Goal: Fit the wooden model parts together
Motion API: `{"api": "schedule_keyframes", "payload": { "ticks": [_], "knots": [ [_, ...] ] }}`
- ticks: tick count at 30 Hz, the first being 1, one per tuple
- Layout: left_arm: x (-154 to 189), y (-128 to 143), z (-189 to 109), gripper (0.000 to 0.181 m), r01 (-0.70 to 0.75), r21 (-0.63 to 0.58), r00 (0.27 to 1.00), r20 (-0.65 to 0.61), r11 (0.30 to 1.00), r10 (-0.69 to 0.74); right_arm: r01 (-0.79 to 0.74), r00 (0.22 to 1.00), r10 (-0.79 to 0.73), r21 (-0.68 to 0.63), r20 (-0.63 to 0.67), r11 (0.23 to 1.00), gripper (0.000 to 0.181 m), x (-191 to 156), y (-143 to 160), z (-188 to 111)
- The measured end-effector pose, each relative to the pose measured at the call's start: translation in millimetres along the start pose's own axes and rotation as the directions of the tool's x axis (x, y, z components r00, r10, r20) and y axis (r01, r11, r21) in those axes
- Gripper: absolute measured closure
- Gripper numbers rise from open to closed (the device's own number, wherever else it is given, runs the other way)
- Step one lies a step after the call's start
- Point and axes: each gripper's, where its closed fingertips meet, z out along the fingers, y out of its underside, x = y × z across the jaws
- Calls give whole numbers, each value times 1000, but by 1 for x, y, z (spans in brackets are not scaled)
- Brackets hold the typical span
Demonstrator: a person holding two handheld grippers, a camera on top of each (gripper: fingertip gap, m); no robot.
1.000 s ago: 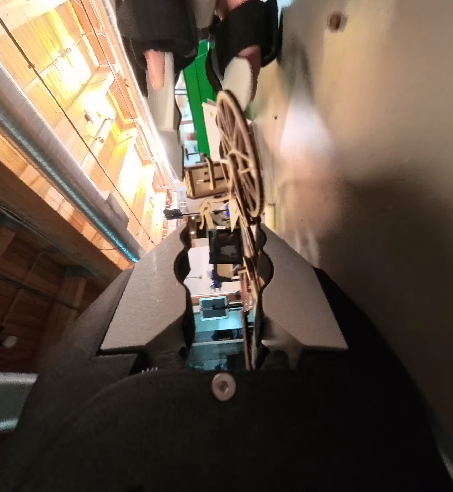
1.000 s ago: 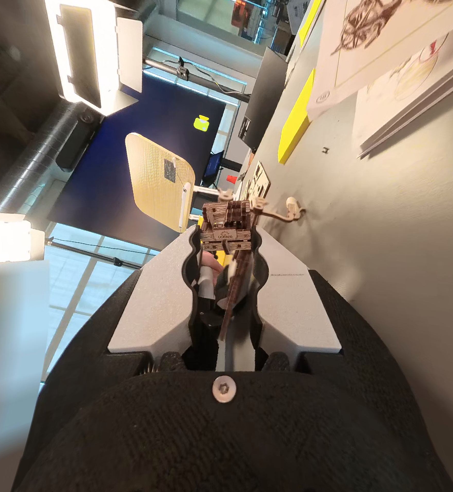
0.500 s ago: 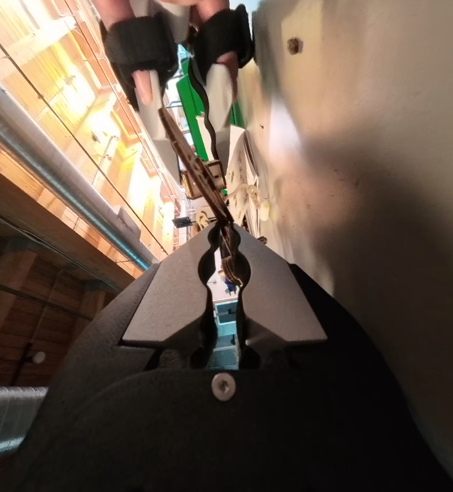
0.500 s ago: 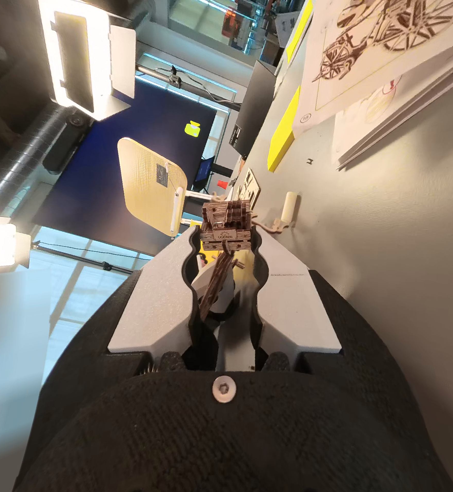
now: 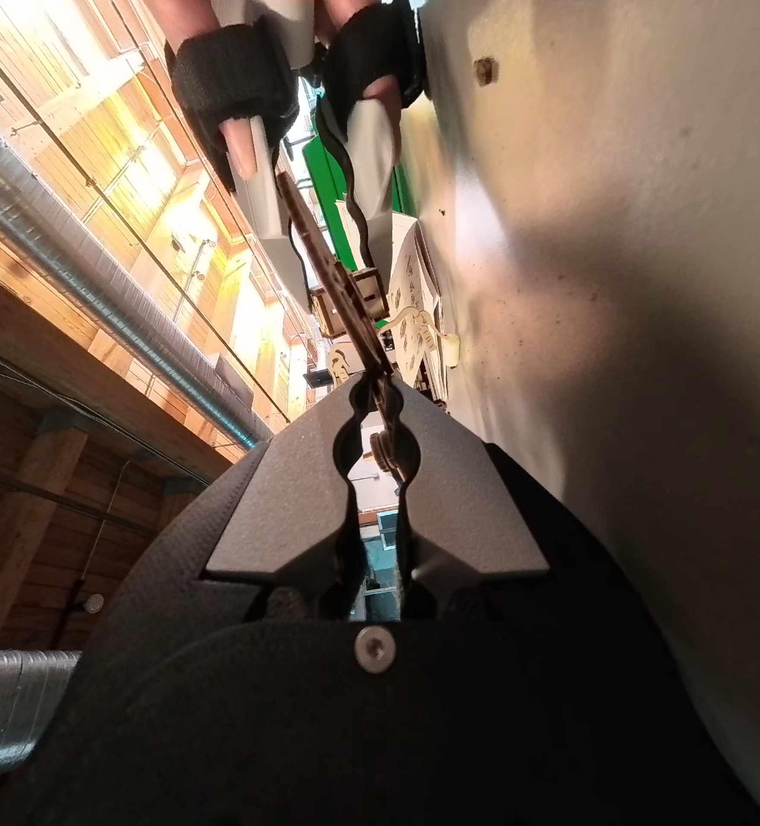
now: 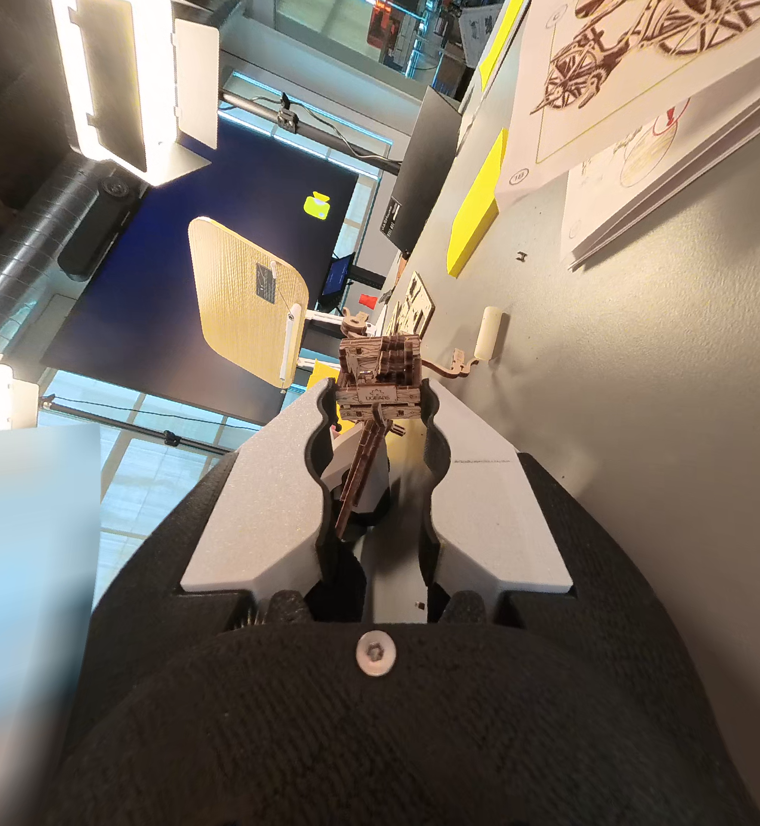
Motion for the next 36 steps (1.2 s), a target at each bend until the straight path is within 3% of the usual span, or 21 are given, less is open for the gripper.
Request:
{"api": "schedule_keyframes", "payload": {
  "ticks": [36],
  "knots": [
    [-13, 2, -2, 177, -32, -3, 999, 25, 999, 32, -88, 994, 90, -40, 66, 995, 145, -3, 1, -7]
  ]
}}
